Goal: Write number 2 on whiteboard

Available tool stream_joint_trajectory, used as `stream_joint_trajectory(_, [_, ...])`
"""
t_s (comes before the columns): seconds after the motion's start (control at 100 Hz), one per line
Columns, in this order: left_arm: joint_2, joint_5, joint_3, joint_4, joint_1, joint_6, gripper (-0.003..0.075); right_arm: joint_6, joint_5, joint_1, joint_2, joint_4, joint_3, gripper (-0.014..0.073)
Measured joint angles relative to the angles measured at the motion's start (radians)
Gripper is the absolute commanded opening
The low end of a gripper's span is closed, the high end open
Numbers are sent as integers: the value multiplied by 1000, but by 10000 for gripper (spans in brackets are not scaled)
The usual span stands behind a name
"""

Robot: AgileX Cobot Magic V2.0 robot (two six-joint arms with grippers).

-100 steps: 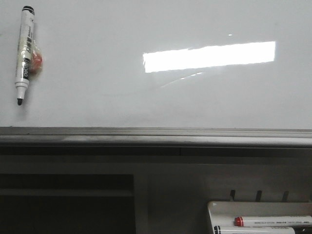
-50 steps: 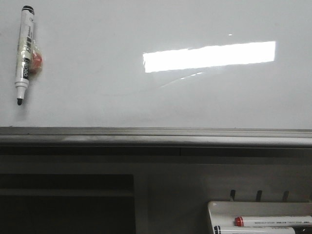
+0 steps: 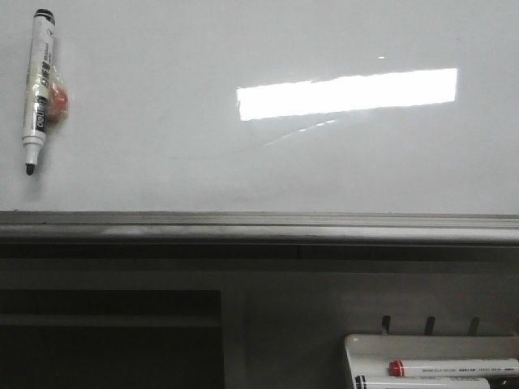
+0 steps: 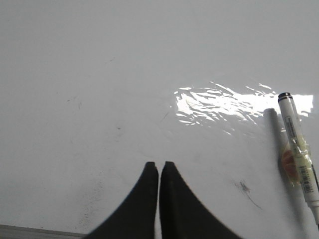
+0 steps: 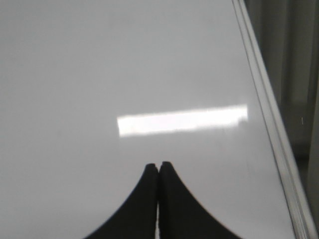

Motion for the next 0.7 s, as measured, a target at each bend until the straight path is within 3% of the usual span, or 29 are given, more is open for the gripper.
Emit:
stream_joint_trajectory(0.2, [10,11,-27,-38,0,0,-21,45,376,0,36,24,-175,-50])
stream_joint_trajectory(0.41, [188,254,-246,56,0,47,-20,49,790,0,254,87,-403,-50])
stream_joint_trajectory(0.58, [341,309,-381,75,0,60,-12,49,862,0,384,127,-456,-50])
stream_joint_trajectory(0.63, [372,318,-400,75,0,62,29,49,870,0,398,148,-456,-50])
stream_joint_trajectory(0.7, [409,323,-412,62,0,66,153,49,875,0,406,160,-456,-50])
